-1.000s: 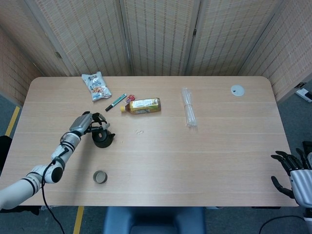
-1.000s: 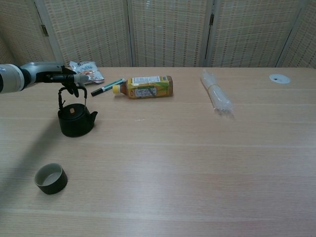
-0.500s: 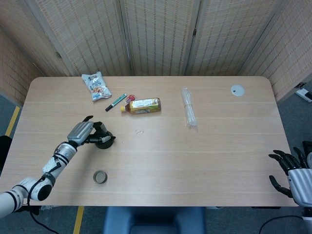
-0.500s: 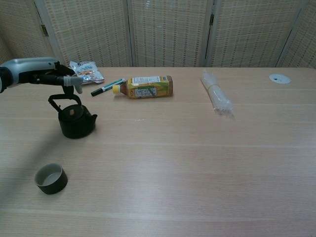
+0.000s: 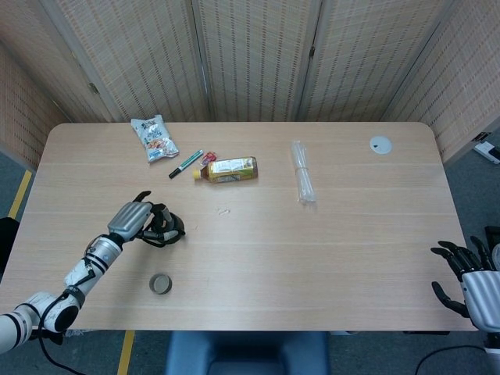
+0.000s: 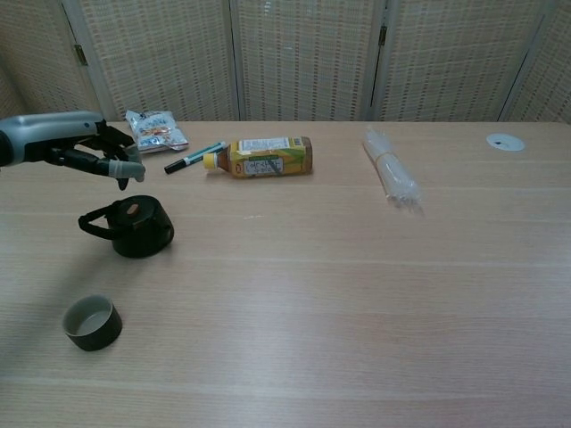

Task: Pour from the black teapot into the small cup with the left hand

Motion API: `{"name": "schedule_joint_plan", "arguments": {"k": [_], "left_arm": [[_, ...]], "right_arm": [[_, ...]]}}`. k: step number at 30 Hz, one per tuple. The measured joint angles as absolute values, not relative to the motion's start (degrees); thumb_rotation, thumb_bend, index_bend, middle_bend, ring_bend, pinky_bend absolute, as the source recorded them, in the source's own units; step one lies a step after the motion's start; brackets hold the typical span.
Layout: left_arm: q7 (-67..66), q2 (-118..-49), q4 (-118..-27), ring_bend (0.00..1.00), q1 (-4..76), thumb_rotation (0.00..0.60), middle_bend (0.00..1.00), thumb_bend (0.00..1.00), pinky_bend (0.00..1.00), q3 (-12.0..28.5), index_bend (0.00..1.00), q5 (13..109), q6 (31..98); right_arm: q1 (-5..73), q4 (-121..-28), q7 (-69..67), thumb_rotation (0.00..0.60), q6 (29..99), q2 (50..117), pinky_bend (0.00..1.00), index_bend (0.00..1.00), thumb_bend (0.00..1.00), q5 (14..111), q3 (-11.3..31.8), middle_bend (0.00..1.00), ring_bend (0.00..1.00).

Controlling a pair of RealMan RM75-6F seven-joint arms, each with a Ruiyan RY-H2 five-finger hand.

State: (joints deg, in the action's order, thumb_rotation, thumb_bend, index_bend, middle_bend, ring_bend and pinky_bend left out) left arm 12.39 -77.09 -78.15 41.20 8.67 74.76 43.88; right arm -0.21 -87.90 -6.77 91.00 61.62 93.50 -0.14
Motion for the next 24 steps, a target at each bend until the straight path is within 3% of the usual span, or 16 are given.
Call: {"name": "schedule_joint_plan", "arguments": {"k": [1, 2, 15, 20, 24], "left_arm": [[11.89, -77.09, -78.12, 0.36, 41.18, 0.568, 0.5, 0.21, 0.0, 8.49, 0.4, 74.97, 44.13], [11.31, -77.07, -78.11, 0.36, 41.13, 0.599, 0.49, 0.22, 0.0, 8.32, 0.39, 75.18, 44.44], [1.02, -75.82, -81.08, 0.33, 37.37, 0.6, 0.46, 0.23, 0.0, 4.34, 0.38, 80.69, 54.37], [-0.73, -77.07, -80.77, 0.25, 37.0, 0.6, 0.36, 0.22, 0.0, 3.91, 0.31, 80.08, 54.45], [-2.74, -78.9, -79.58, 0.23, 37.46, 0.6, 0.35, 0.22, 0.0, 3.92, 0.29, 79.56, 53.81]], "right_arm": [[-0.2, -87.9, -6.76, 0.6, 91.0, 61.63, 0.0, 0.24, 0.35, 93.52, -0.14, 0.23, 0.23], [-0.2, -87.91, -6.75, 0.6, 91.0, 61.62, 0.0, 0.24, 0.35, 93.56, -0.14, 0.23, 0.23], [0.25, -87.93, -6.53, 0.6, 90.59, 61.77, 0.0, 0.24, 0.35, 93.84, -0.05, 0.23, 0.23], [0.52, -87.85, -6.5, 0.6, 90.32, 61.95, 0.0, 0.24, 0.35, 94.01, -0.04, 0.23, 0.23], [0.53, -87.74, -6.64, 0.6, 90.27, 62.03, 0.0, 0.24, 0.35, 93.89, -0.05, 0.23, 0.23]]}}
